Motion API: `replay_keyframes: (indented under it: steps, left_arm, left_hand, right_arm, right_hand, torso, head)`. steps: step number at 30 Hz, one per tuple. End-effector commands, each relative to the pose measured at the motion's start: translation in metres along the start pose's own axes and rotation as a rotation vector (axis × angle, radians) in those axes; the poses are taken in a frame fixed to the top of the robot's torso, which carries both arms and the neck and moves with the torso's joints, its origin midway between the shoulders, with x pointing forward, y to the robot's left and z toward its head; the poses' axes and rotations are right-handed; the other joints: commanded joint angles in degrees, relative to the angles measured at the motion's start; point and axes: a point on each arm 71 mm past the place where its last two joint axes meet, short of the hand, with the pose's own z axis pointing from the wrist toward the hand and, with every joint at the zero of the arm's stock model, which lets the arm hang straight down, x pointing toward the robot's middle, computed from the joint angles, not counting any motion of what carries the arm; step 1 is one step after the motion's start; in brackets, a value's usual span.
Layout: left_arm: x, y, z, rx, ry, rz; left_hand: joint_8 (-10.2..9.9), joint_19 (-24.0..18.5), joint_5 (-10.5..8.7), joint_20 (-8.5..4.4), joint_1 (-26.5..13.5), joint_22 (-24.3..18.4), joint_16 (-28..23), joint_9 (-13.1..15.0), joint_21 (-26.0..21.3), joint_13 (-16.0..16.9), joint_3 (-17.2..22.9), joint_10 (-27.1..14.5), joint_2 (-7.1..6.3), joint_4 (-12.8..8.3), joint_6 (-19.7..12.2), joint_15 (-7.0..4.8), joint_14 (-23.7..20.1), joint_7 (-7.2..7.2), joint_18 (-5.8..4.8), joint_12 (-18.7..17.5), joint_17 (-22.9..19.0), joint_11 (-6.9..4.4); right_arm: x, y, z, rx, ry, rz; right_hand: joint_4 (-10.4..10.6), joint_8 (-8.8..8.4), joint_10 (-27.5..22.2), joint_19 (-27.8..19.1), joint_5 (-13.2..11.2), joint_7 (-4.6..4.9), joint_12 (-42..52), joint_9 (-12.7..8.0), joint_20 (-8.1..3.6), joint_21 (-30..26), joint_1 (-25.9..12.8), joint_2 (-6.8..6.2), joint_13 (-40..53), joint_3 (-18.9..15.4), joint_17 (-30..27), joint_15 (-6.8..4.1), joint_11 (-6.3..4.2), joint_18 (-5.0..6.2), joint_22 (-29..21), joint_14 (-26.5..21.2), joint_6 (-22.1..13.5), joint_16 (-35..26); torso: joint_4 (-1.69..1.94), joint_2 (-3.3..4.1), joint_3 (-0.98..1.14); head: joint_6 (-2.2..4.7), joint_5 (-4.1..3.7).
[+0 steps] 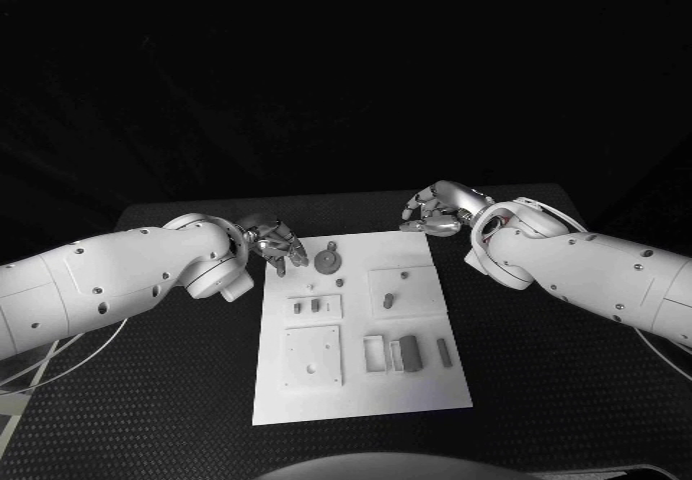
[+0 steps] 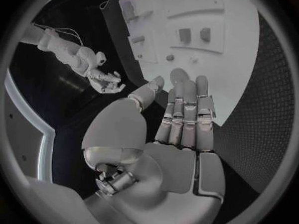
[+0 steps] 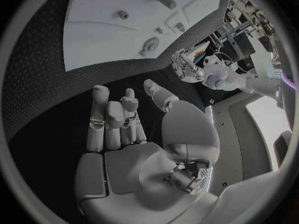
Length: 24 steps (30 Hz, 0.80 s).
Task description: Assemble the parts on the task board
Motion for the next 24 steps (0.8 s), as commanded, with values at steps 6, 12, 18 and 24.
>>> replay_keyframes:
  steps: [6,12,18,24]
  left_arm:
    - [0.011,-0.039,0.011,0.316,-0.055,0.3]
    - [0.021,-0.053,0.019,0.391,-0.117,0.464]
    - [0.035,-0.058,0.027,0.435,-0.125,0.646]
    - [0.048,-0.058,0.03,0.452,-0.096,0.749]
  left_hand:
    - [-1.1,4.0,-0.41,-0.13,3.8,-0.6,0.1,-1.6,0.6,-3.8,-0.3,-1.2,-0.67,-0.1,-1.4,-0.41,4.0,-2.01,1.91,-4.9,0.7,-0.22]
    - [-1.3,9.6,-0.36,-1.07,4.9,1.7,4.2,-2.8,4.0,-6.0,-2.1,0.1,-2.03,0.0,-1.1,-1.17,9.1,-2.3,3.5,-7.3,3.0,-0.94]
    - [-1.2,13.8,-0.46,-1.9,4.4,5.1,9.5,-3.7,7.9,-7.1,-4.1,2.2,-3.29,0.0,-0.4,-1.9,12.6,-2.39,5.01,-8.2,5.6,-1.63]
    - [-1.0,15.6,-0.49,-2.07,5.1,6.9,11.4,-4.1,9.6,-7.7,-5.0,3.3,-3.3,0.0,0.1,-2.12,14.6,-2.61,5.97,-9.0,6.5,-1.81]
  right_arm:
    - [0.001,-0.001,0.001,-0.002,0.012,-0.001]
    - [0.001,-0.001,0.001,0.001,0.013,0.002]
    - [0.001,-0.001,0.002,0.001,0.013,0.004]
    - [0.001,-0.001,0.002,0.002,0.015,0.007]
  right_hand:
    - [0.1,-0.31,-0.3,0.0,0.1,1.29,-0.1,0.1,0.0,-0.3,-0.3,0.22,-0.1,0.2,0.1,0.02,0.15,0.73,1.1,0.4,1.0,-0.3]
    - [0.1,-0.32,-0.3,0.0,0.1,1.3,-0.1,0.1,0.01,-0.3,-0.4,0.25,-0.1,0.2,0.1,0.02,0.15,0.73,1.1,0.4,1.0,-0.3]
    - [0.1,-0.33,-0.3,0.0,0.1,1.3,-0.1,0.1,0.01,-0.3,-0.4,0.28,-0.1,0.2,0.1,0.02,0.16,0.73,1.1,0.4,0.9,-0.3]
    - [0.1,-0.33,-0.3,0.0,0.1,1.3,-0.1,0.1,0.01,-0.3,-0.4,0.31,-0.1,0.2,0.1,0.03,0.16,0.73,1.1,0.4,0.9,-0.3]
  torso:
    - [-0.19,0.11,0.03]
    - [-0.21,0.12,0.04]
    - [-0.21,0.12,0.07]
    - [-0.17,0.1,0.03]
  head:
    - [0.32,0.11]
    - [0.43,-0.08]
    - [0.35,-0.25]
    - [0.27,-0.33]
